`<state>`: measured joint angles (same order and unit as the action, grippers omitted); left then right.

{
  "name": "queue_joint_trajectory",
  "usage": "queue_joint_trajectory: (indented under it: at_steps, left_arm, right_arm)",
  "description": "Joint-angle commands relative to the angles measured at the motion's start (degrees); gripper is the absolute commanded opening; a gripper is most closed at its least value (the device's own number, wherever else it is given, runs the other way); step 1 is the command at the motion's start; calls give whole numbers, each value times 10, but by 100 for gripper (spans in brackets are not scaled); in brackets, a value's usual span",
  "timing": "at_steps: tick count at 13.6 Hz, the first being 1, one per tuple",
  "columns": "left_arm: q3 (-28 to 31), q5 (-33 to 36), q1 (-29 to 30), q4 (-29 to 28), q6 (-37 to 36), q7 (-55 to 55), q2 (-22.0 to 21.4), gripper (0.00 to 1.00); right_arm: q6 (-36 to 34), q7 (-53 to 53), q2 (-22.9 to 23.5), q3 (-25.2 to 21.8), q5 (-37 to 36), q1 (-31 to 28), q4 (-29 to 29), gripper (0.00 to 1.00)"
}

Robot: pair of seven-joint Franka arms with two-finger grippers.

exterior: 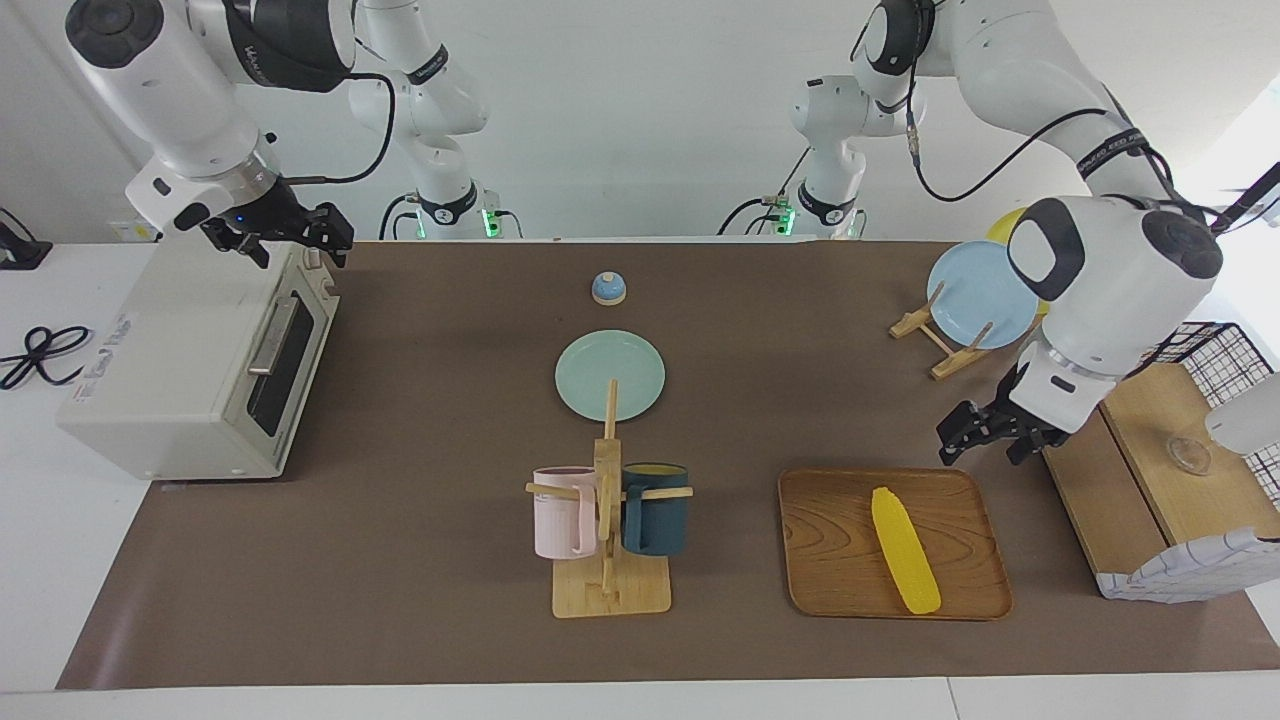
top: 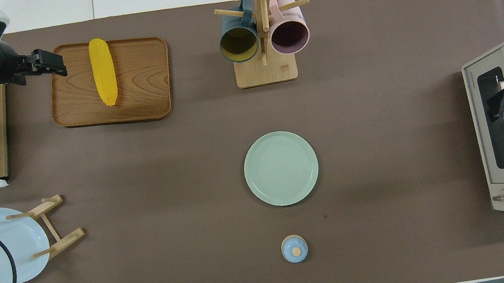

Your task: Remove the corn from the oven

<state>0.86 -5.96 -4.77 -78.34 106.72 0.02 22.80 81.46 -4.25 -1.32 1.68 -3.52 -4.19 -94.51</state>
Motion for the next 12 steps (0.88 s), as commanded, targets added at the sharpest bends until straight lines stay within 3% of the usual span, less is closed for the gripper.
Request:
queue_joint_trajectory:
  at_steps: [1,9,12]
  left_arm:
    - [4,38,-5,-30,-61,-7,-60,100]
    - [-2,63,5,-99,-174,-17,-207,100]
    - [-22,63,26,-158,-183,-23,-260,100]
  right_arm:
    - [-8,-4,-9,6,13,-3,-4,100]
    - [-7,-3,-9,6,13,-4,-4,100]
    - [-7,-3,-10,6,13,-5,-4,100]
